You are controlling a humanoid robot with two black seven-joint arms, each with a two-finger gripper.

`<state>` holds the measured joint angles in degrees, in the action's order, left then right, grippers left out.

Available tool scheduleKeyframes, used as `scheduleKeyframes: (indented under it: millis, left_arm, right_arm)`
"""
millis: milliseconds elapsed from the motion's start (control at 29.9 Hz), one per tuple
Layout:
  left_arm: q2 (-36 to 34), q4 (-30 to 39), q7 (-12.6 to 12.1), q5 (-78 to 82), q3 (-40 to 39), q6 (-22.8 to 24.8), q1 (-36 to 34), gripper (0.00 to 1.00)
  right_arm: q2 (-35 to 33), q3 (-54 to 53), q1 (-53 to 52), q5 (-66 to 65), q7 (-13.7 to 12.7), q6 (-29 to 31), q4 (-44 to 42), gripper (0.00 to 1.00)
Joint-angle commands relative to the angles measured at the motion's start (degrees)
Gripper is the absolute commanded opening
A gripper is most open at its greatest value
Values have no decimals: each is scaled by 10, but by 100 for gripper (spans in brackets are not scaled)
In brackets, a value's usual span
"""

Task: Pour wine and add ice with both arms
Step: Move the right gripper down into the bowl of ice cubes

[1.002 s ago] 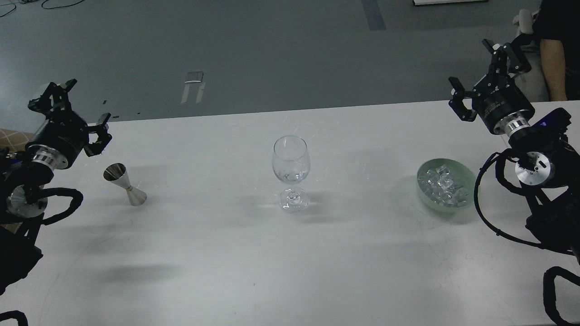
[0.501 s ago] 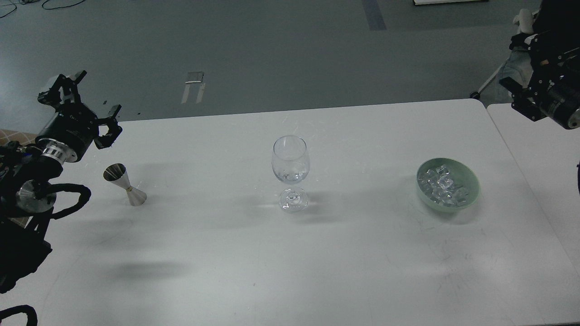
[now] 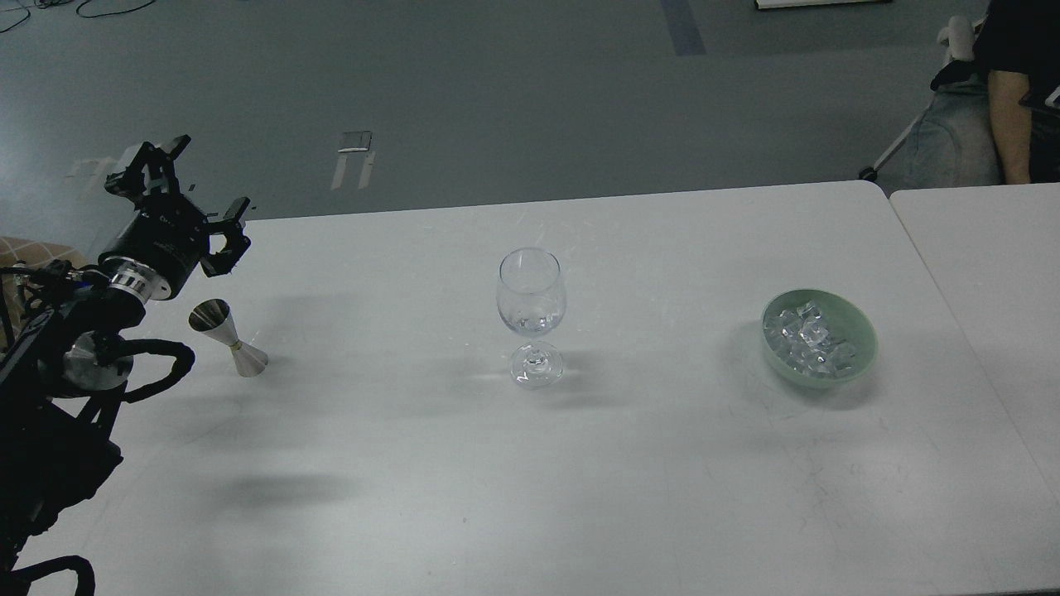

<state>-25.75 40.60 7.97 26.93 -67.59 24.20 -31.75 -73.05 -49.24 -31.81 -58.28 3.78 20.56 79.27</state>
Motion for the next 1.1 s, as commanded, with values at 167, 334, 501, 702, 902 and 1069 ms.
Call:
scheduleKeyframes:
  millis: [167,334,501,702,902,1069]
  left_arm:
    - [9,0,1,1,0,-2,-1,99]
    - [8,-1,3,1,0,-2,-2,99]
    - [8,0,3,1,0,-2,-4,99]
    - [7,0,3,2,1,-2,-4,99]
    - [7,0,3,2,1,0,-4,99]
    - [8,0,3,2,1,0,-4,99]
  right_arm:
    - [26,1,-59,-142,2,74,30,100]
    - [97,1,-66,-249,3,74,32,100]
    - [154,19,-80,-338,6,74,31,100]
    - [175,114,-129,-362,8,74,32,100]
    - [174,235,-191,-362,20,74,32,100]
    - [172,291,-213,-362,29,74,33,100]
